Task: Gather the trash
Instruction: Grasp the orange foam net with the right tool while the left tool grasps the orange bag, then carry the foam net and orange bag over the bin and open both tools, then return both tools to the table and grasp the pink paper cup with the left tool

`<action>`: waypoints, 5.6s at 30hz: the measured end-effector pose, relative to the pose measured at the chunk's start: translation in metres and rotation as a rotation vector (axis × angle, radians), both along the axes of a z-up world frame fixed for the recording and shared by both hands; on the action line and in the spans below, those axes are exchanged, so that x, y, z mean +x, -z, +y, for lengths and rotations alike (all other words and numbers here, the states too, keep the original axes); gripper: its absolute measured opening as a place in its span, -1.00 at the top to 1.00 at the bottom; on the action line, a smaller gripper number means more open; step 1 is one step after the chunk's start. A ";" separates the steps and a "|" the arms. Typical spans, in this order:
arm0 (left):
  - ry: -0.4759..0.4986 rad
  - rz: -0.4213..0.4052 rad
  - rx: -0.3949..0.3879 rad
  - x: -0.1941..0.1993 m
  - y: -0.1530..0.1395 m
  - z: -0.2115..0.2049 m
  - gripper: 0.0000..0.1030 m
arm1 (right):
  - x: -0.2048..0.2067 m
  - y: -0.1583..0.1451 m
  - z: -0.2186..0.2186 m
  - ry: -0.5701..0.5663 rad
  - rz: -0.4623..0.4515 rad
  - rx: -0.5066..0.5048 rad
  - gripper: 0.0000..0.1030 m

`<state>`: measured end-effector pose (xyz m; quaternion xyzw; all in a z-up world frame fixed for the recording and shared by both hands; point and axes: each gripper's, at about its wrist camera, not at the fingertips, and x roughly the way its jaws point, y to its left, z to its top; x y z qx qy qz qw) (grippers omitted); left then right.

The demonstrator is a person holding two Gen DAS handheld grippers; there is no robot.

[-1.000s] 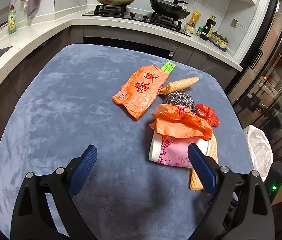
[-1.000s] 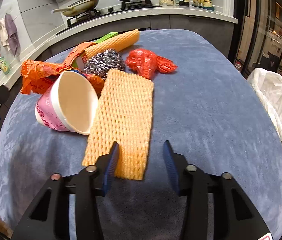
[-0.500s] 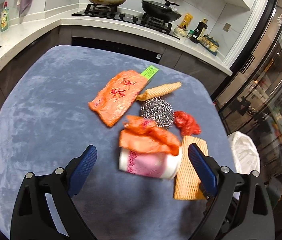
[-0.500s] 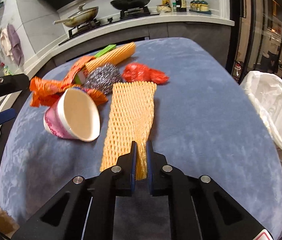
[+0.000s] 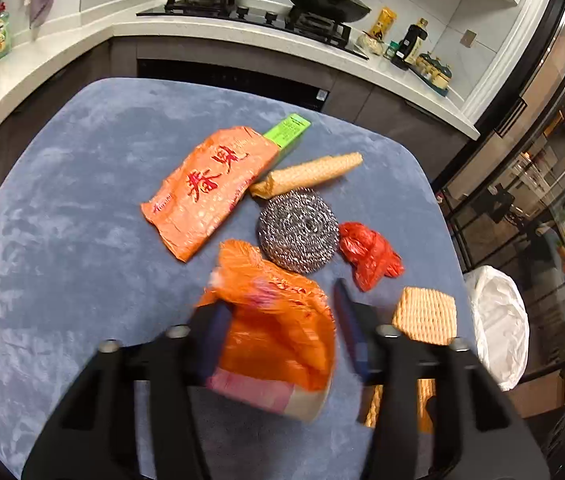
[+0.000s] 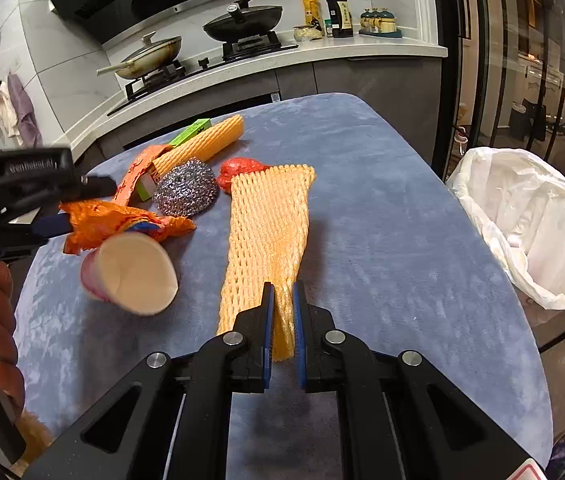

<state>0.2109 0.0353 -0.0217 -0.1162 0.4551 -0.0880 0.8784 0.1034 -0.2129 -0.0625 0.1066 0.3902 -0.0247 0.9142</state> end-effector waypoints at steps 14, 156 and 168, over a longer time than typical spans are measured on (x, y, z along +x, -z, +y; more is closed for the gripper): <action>0.079 -0.080 0.026 -0.021 -0.026 -0.014 0.87 | -0.015 -0.020 -0.030 0.052 -0.065 0.021 0.83; 0.248 -0.083 0.196 -0.078 0.051 0.005 -0.81 | -0.003 -0.033 -0.006 0.068 -0.022 -0.093 -0.18; 0.207 -0.077 0.198 -0.073 0.046 0.017 -0.60 | 0.011 -0.026 0.008 0.040 -0.005 -0.086 -0.18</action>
